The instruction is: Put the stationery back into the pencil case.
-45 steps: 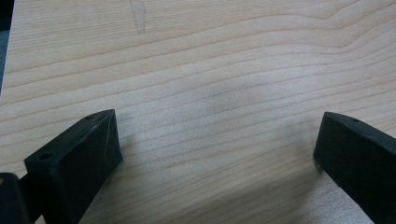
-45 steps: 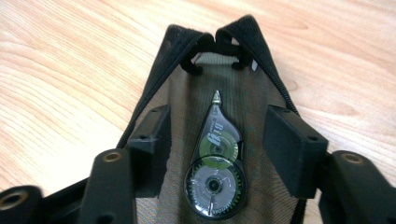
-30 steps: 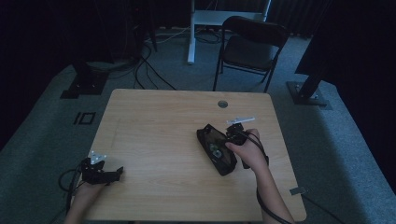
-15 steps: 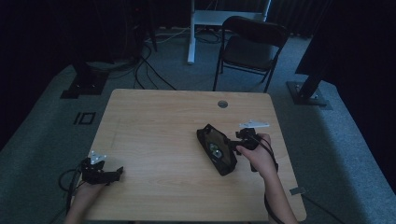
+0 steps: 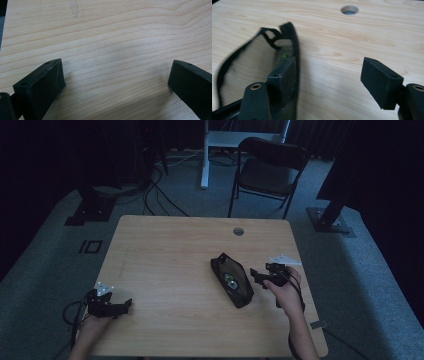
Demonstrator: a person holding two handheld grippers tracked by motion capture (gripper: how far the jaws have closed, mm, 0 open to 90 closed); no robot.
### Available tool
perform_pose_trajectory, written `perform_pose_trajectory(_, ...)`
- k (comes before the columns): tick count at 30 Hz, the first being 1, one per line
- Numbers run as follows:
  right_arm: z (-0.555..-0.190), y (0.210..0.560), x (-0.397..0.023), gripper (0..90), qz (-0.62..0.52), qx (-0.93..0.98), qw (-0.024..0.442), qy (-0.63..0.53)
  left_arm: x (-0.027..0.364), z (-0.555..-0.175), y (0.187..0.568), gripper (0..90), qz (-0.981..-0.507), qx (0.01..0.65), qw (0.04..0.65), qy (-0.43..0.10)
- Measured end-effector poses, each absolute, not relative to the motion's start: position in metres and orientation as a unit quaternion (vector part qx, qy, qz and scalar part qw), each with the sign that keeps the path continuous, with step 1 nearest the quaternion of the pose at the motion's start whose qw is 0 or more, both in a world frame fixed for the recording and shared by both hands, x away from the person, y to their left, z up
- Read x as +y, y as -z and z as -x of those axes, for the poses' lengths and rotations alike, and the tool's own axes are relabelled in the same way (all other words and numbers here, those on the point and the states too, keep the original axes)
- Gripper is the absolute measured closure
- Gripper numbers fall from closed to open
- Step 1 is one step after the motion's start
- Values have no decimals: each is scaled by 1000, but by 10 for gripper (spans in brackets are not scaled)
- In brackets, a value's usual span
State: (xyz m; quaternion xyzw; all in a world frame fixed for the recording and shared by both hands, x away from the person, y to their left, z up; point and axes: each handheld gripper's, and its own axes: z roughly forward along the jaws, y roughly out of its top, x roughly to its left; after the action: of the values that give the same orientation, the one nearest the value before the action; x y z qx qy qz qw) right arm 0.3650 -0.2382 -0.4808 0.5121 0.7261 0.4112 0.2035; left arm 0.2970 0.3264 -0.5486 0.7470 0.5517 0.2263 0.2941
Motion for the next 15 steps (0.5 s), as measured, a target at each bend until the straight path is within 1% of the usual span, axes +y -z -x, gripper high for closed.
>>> perform_pose_trajectory(4, -362, 493, -249, 270, -526, 722, 202, -401, 326, -297, 549, 7, -747, 552, 294, -226)
perform_pose_trajectory(15, -352, 520, -270, 288, -562, 706, 203, -380, 326, -297, 549, 7, -747, 552, 294, -227)
